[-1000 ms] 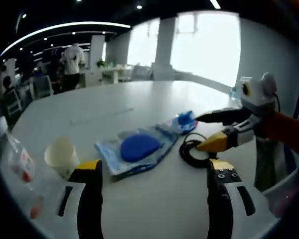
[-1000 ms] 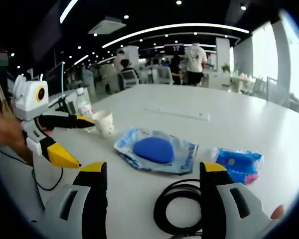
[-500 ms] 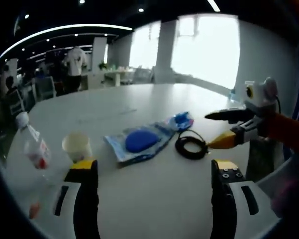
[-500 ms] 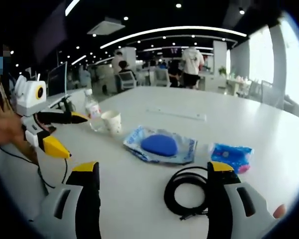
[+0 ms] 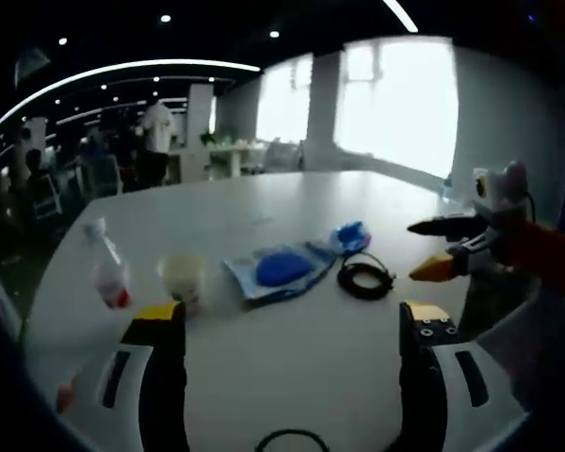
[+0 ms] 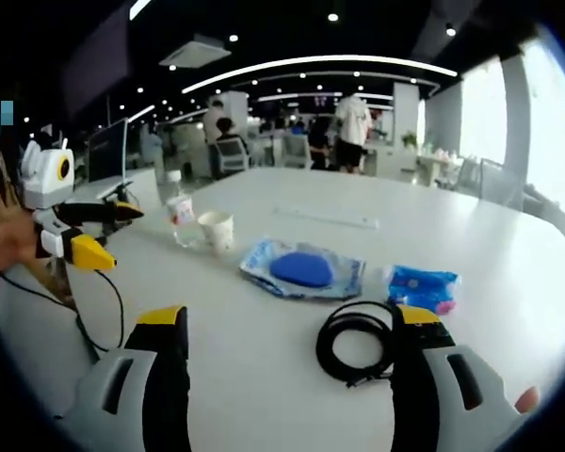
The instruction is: Arrange the tabletop items into an orderly group along one side of the table until the central work area is clear of visible clutter.
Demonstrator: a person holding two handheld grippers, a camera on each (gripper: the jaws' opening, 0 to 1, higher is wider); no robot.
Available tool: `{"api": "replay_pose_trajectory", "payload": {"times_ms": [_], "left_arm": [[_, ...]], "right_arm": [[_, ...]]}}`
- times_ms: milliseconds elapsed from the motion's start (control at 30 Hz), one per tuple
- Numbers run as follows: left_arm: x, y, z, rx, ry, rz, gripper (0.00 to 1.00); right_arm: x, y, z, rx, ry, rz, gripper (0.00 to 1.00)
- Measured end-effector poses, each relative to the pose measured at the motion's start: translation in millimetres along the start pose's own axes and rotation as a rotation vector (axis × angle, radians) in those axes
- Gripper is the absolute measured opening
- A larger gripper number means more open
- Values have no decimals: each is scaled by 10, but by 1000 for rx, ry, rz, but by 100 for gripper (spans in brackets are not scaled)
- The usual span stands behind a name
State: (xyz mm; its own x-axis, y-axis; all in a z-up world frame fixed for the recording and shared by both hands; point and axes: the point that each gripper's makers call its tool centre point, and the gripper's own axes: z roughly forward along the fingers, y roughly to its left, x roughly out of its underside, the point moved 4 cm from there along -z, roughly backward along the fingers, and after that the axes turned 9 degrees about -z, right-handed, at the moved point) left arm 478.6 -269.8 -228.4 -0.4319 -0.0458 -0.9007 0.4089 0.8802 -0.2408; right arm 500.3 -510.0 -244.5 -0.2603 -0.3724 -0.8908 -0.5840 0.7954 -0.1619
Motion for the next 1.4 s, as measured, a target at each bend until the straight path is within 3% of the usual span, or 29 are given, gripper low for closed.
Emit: {"api": "replay_pose_trajectory", "payload": {"times_ms": [633,933,1200,1300,1400], "left_arm": [[173,183,-647,-76,-26,-32,92],[255,253,-763,-102,-34,-37,93],[258,247,-709,-63,-36,-62,99],[301,241,-706,-21,-18,-129,99],[334,249,-718,1,9,-113,99]], "right_arm": [[50,167,-377,122,-3,29,87],[9,139,-492,196,-30,38,89],[56,67,-506,241,-22,67,100],[65,59,-497,228,-25,99,100],[68,99,-486,207,-22,93,100]]}}
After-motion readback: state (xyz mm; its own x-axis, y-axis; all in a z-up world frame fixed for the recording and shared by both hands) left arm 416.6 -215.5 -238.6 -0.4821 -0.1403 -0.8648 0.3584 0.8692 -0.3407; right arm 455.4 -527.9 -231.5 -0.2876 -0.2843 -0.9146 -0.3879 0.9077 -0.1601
